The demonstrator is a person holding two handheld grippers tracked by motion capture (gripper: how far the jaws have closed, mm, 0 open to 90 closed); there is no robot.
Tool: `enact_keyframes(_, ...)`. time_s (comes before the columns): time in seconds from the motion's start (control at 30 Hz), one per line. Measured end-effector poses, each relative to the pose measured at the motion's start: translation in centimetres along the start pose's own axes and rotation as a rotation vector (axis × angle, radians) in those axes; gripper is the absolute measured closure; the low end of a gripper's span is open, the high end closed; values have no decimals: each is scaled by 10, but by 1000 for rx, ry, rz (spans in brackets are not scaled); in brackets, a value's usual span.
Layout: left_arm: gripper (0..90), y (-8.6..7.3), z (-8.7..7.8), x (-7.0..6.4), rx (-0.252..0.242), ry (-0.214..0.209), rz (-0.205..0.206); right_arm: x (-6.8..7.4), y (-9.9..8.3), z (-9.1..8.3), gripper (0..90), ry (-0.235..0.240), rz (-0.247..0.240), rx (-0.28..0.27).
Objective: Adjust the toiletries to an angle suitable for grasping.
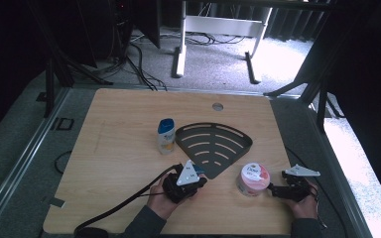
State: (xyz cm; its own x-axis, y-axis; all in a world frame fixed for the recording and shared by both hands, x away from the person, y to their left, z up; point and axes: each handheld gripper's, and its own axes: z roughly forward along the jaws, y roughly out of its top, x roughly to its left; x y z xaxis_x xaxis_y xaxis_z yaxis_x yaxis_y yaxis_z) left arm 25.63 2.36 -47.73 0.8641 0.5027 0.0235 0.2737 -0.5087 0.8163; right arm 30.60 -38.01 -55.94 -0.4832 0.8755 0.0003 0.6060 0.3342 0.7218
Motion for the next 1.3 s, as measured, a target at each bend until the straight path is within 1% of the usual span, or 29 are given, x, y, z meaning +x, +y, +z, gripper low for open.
enact_keyframes(0.1, 893, -1, 0, -1, 6, 10, 7, 0, 0, 0, 142, 0, 0, 0)
enact_keyframes(0.23, 893, -2, 1, 1, 11, 24, -8, 0, 0, 0, 142, 0, 0, 0)
enact_keyframes(0.5, 892, -5, -1, 11, 7, 37, -28, 0, 0, 0, 141, 0, 0, 0)
enact_keyframes(0.57, 893, -7, -4, 15, 6, 47, -34, 0, 0, 0, 141, 0, -1, 0)
enact_keyframes(0.63, 892, -7, -4, 15, 6, 47, -34, 0, 0, 0, 141, 0, 0, 0)
enact_keyframes(0.67, 892, -10, -6, 20, -8, 51, -51, 0, 0, 0, 142, 0, 0, 0)
enact_keyframes(0.73, 891, -12, -8, 24, -11, 53, -63, 0, 0, 0, 142, 0, 0, 0)
enact_keyframes(0.87, 890, -15, -11, 32, -16, 73, -74, 0, 0, 0, 141, 0, 0, 0)
enact_keyframes(0.9, 889, -17, -13, 34, -18, 79, -67, 0, 0, 0, 141, 0, 0, 0)
enact_keyframes(0.93, 888, -18, -14, 36, -25, 82, -68, 0, 0, 0, 142, 0, 0, 0)
enact_keyframes(1.0, 884, -22, -17, 42, -37, 79, -77, 0, 0, 0, 142, 0, -1, 0)
enact_keyframes(1.03, 881, -22, -17, 42, -37, 79, -77, 0, 0, 0, 142, 0, -1, 0)
enact_keyframes(1.07, 881, -26, -20, 46, -41, 80, -86, 0, 0, 0, 141, 1, -1, 0)
enact_keyframes(1.1, 880, -29, -23, 48, -32, 85, -87, 0, 0, 0, 141, 1, -1, 0)
enact_keyframes(1.17, 876, -31, -24, 48, -28, 89, -86, 0, 0, 0, 141, 0, -1, 0)
enact_keyframes(1.27, 869, -40, -27, 51, -7, 85, -86, 0, 0, 0, 141, 1, -1, 0)
enact_keyframes(1.3, 869, -40, -27, 51, -7, 85, -86, 0, 0, 0, 141, 1, -1, 0)
